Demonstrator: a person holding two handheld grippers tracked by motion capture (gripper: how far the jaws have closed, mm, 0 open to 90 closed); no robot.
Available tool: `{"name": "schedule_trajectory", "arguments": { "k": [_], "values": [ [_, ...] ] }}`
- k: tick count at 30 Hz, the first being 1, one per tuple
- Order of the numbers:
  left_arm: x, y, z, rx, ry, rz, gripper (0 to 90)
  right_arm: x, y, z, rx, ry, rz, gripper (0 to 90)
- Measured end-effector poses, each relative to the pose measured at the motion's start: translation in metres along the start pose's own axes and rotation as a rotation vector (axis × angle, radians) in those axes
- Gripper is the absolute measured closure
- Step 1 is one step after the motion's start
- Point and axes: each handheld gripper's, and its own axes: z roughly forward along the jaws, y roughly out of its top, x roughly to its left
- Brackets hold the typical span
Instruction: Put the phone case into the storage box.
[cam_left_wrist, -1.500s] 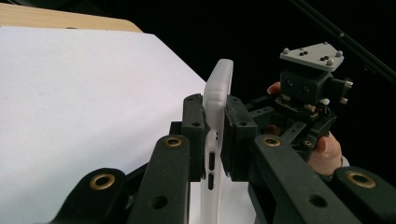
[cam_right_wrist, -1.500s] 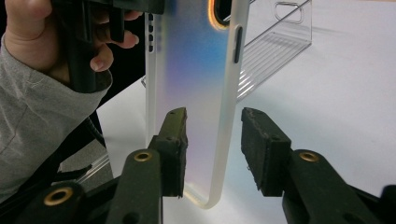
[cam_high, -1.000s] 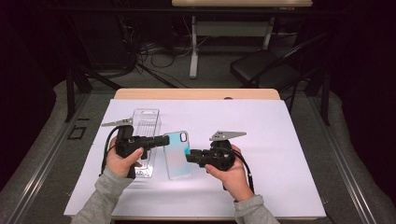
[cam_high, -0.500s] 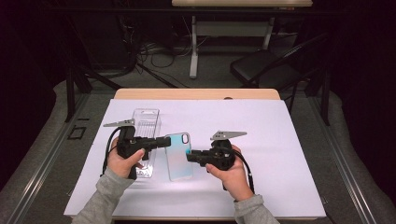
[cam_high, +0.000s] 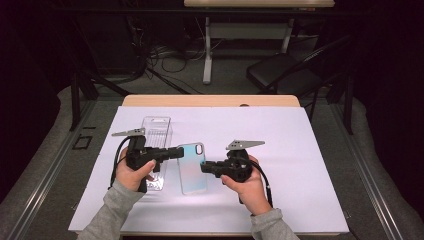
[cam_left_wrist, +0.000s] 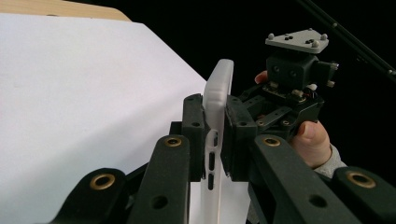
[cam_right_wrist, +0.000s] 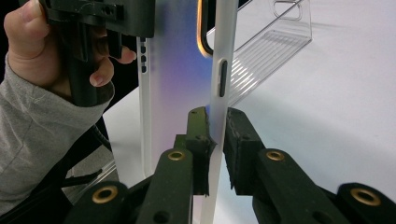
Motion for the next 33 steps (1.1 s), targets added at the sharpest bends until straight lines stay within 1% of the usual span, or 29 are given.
{"name": "schedule_trajectory", "arguments": {
  "k": [15, 22, 33],
  "values": [
    [0.0004, -0.0004, 0.0, 0.0, 0.001, 0.0, 81.4, -0.0023, -0.0001, -0.0002, -0.006, 0.01, 0.009, 82.7],
    [0.0007, -0.0004, -0.0003, -0.001, 0.001, 0.003, 81.4, -0.0028, -0.0001, -0.0002, -0.001, 0.014, 0.012, 82.9],
    [0.0002, -0.0007, -0.0009, -0.001, 0.004, -0.004, 81.4, -0.0028, -0.0004, 0.0004, -0.005, 0.02, 0.018, 83.3]
  ]
}}
